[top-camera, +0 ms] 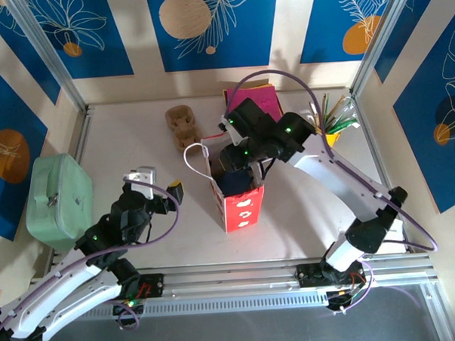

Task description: Pack the takeout coffee

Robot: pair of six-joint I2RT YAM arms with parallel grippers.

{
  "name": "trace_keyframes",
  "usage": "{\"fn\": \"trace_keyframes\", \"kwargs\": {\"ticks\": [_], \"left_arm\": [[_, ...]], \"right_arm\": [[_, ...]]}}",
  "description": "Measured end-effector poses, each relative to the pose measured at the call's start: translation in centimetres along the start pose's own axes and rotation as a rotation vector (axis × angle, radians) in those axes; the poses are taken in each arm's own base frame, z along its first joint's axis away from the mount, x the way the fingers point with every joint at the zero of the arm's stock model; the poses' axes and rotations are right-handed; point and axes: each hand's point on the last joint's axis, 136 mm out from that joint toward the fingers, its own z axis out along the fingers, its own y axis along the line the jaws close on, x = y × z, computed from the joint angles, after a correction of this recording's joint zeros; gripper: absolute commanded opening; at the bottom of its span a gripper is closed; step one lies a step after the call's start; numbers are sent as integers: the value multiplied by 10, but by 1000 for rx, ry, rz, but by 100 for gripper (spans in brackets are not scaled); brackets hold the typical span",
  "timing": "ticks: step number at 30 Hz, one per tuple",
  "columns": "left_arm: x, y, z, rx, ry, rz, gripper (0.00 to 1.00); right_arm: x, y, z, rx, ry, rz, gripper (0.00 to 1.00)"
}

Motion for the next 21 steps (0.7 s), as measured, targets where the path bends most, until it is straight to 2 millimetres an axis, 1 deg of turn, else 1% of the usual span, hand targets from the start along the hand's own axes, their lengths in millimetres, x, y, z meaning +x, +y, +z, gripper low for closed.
{"fn": "trace_keyframes", "kwargs": {"ticks": [2, 4, 7, 10, 14, 18, 21], "left_arm": [[-6, 1, 0, -16, -3, 14, 99], [-15, 2, 0, -33, -12, 24, 99], [-25, 4, -1, -62, -26, 41, 99], [-36, 11, -1, -102, -42, 55, 99], [-48, 26, 3, -177, -47, 73, 99], [-57, 55, 7, -273, -44, 53, 99], [-62, 75, 7, -338, -46, 26, 99]], "right_arm": [[-5, -5, -14, 5, -55, 5, 46], [-9, -14, -30, 20, -114, 20, 48], [-10, -34, -48, 61, -188, 57, 52], [-7, -57, -60, 107, -244, 105, 56], [6, -95, -74, 183, -320, 194, 62], [27, -133, -83, 255, -383, 294, 65], [44, -161, -85, 315, -420, 371, 70]]}}
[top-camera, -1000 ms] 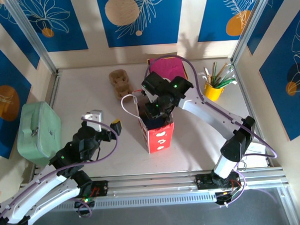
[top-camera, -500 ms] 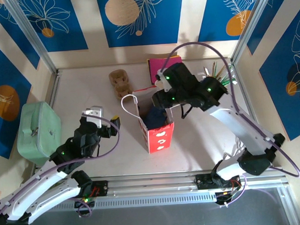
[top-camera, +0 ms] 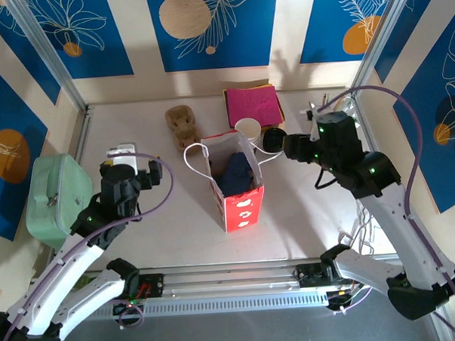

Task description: Pack the takeout coffee

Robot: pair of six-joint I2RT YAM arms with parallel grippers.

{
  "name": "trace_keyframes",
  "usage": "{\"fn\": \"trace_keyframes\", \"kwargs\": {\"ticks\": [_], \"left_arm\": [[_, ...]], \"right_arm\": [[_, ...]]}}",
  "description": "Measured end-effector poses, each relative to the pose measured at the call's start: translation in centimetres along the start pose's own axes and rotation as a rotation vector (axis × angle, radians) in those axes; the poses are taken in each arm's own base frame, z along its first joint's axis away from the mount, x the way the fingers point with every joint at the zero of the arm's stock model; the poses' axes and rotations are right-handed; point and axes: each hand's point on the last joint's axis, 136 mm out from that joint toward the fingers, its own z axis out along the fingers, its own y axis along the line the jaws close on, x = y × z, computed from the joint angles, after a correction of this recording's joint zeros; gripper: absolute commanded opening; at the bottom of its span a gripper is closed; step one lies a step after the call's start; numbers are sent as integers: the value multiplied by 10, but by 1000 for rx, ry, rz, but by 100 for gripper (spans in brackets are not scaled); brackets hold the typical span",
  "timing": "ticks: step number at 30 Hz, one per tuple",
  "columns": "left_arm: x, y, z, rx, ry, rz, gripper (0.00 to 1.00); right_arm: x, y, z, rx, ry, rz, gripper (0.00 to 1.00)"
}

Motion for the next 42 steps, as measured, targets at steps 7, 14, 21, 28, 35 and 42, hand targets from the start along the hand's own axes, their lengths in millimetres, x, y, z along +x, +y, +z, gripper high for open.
{"fn": "trace_keyframes", "kwargs": {"ticks": [7, 14, 21, 28, 35, 42], "left_arm": [[3, 14, 15, -60, 26, 0, 99], [17, 21, 34, -100, 29, -7, 99], [51, 31, 51, -151, 51, -4, 99], [87, 45, 67, -215, 87, 1, 99], [116, 59, 83, -273, 103, -1, 99], [118, 71, 96, -321, 67, 16, 99]], "right_arm": [[28, -53, 20, 116, -30, 122, 80], [56, -91, 35, 191, -105, 213, 88], [83, -124, 52, 263, -159, 323, 99], [102, -136, 89, 293, -121, 328, 99], [121, -133, 133, 281, -83, 223, 99], [125, -139, 167, 311, -66, 132, 99]]}}
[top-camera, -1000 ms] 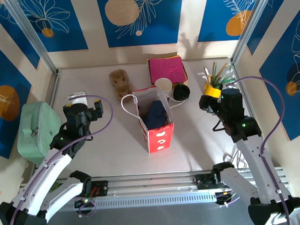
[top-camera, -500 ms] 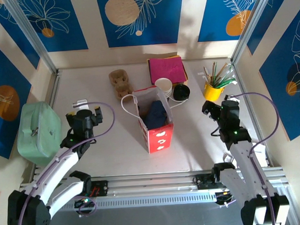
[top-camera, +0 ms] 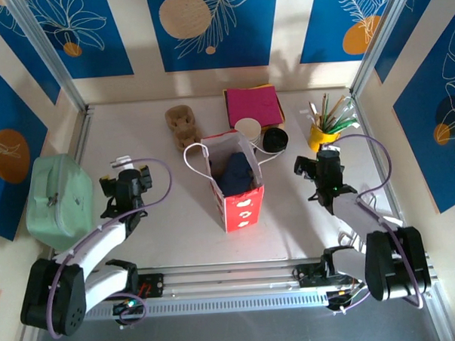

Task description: Pack the takeout coffee

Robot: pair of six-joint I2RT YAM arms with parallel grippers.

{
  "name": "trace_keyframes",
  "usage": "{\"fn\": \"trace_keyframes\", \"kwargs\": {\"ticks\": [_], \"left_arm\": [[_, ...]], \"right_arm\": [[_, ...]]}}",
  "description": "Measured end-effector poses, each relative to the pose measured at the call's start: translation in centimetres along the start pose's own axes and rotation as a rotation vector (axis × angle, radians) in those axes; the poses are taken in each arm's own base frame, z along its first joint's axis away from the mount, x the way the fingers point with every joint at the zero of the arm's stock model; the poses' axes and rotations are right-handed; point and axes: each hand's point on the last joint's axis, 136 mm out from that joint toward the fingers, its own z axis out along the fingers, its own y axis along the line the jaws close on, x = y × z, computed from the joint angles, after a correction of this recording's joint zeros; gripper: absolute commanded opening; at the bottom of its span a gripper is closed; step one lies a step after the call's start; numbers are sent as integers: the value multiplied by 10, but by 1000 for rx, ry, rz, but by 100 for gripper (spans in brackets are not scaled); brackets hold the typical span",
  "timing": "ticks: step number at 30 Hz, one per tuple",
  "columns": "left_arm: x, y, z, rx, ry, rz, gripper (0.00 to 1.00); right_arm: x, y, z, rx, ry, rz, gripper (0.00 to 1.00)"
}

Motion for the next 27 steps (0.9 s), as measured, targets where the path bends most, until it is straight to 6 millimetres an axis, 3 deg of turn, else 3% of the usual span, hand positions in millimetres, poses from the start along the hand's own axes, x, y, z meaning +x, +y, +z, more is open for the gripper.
{"fn": "trace_keyframes", "kwargs": {"ticks": [4, 9, 15, 17, 24, 27], "left_arm": [[14, 5, 15, -32, 6, 34, 99], [31, 4, 36, -26, 25, 53, 99], [28, -3, 54, 34, -21, 13, 99], [29, -5, 57, 55, -24, 6, 99], [23, -21, 52, 167, -84, -5, 99], [21, -27, 51, 204, -98, -5, 99]], "right_arm": [[-6, 6, 11, -26, -60, -43, 99], [2, 8, 24, -37, -90, -122, 99], [-17, 1, 32, -88, -189, -69, 99], [-13, -4, 35, -99, -196, -58, 99], [12, 30, 42, -222, -170, -149, 99], [7, 40, 42, -252, -178, -170, 99]]}}
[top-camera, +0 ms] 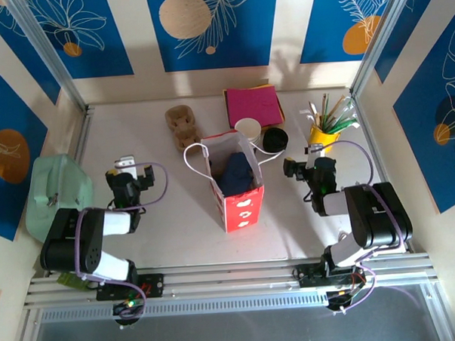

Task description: Pack the takeout coffee

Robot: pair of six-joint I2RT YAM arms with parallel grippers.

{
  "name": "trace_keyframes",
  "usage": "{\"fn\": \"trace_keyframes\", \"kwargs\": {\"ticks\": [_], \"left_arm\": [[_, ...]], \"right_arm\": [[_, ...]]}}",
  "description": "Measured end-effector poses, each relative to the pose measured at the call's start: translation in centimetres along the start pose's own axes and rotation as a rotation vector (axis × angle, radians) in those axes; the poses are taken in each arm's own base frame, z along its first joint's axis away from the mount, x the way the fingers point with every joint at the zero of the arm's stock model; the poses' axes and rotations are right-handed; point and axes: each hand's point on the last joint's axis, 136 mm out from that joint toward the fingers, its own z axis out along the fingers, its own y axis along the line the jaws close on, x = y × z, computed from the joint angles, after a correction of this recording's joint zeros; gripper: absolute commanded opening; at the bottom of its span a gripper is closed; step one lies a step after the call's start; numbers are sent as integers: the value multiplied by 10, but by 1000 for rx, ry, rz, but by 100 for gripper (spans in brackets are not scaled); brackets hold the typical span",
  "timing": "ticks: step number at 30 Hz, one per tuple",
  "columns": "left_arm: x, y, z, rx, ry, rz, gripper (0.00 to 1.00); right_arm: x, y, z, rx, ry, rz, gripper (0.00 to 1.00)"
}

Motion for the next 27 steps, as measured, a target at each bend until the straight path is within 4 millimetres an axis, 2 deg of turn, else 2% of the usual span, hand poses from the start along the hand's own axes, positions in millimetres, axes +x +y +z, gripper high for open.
{"fn": "trace_keyframes", "kwargs": {"ticks": [3, 7, 13, 27], "left_arm": [[3, -6, 4, 28, -6, 12, 99], [18, -11, 8, 50, 43, 34, 99], [9, -15, 13, 65, 28, 32, 99], [9, -15, 13, 67, 27, 50, 99]], "right_arm": [[-10, -4, 3, -4, -16, 7, 99], [-14, -9, 5, -14, -17, 19, 99], [-10, -7, 4, -33, 1, 22, 99], [-9, -6, 4, -37, 4, 22, 99]]}}
